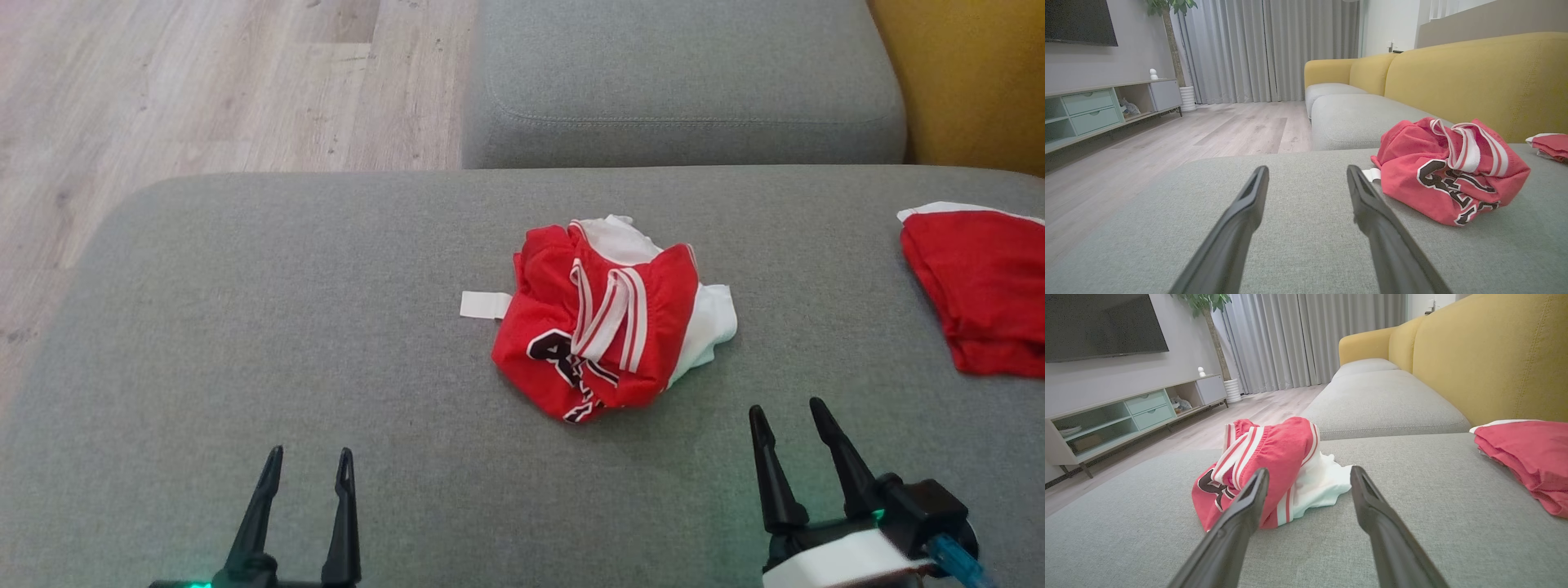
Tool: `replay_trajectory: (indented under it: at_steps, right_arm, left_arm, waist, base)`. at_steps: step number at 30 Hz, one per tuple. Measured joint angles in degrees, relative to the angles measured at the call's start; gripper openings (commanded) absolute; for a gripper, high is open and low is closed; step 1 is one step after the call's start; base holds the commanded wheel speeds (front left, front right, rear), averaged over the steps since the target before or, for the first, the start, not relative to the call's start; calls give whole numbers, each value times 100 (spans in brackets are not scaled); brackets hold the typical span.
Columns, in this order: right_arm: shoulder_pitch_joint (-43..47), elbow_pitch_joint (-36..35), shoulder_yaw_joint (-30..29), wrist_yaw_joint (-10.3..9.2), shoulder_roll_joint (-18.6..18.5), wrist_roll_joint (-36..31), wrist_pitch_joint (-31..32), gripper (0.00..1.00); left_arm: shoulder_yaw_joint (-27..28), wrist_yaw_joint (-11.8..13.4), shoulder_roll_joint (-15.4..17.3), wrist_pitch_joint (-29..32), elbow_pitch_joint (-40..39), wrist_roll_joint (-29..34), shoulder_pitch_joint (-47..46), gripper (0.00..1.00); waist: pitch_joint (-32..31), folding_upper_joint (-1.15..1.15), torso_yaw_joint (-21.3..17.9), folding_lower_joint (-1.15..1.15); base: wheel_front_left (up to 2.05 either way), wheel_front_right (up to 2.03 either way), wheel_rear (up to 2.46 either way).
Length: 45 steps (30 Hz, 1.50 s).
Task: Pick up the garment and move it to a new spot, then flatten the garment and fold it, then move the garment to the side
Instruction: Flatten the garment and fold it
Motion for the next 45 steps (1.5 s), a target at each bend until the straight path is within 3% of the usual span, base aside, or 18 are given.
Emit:
replay_trajectory:
  at_steps: [9, 11, 18, 21, 26, 30, 40, 45]
  right_arm:
    - [-1, 1, 11, 0, 0, 1, 0, 100]
    - [-3, 1, 29, 0, 0, 0, 0, 100]
    - [-67, 0, 165, 0, -1, -76, 0, 100]
    - [-181, -2, 205, 0, 0, -136, 1, 100]
    - [-402, -59, 244, 0, 0, -178, 1, 100]
    - [-454, -70, 265, 0, 0, -187, 1, 100]
    - [-535, -104, 316, 0, 0, -189, 1, 100]
    - [-539, -103, 328, 0, 0, -168, 1, 100]
  left_arm:
    - [-83, -20, 0, 0, 12, 52, -37, 100]
    - [-185, -125, 0, 0, 66, 46, -131, 100]
    - [-990, -557, 0, 0, 459, -292, -1094, 100]
    - [-1591, -711, -5, -1, 967, -642, -1863, 100]
    - [-2219, -815, -18, 286, 1680, -1280, -2741, 100]
    - [-2341, -818, -34, 492, 1944, -1529, -3160, 100]
    - [-2105, -274, -24, 482, 2611, -1429, -3776, 100]
    - [-2001, 194, 3, 345, 2749, -1203, -3951, 100]
  waist:
    - [50, 0, -64, 0]
    - [88, 0, -101, 0]
    - [273, 0, -407, 0]
    - [451, 0, -680, 0]
    - [740, 0, -1072, 1]
    - [927, 0, -1315, 2]
    - [1339, 0, -1938, 1]
    - [1378, 0, -2028, 0]
  base:
    - [0, 0, 0]
    - [0, 0, 0]
    - [0, 0, 0]
    - [0, 0, 0]
    - [0, 0, 0]
    - [0, 0, 0]
    - [0, 0, 0]
    - [0, 0, 0]
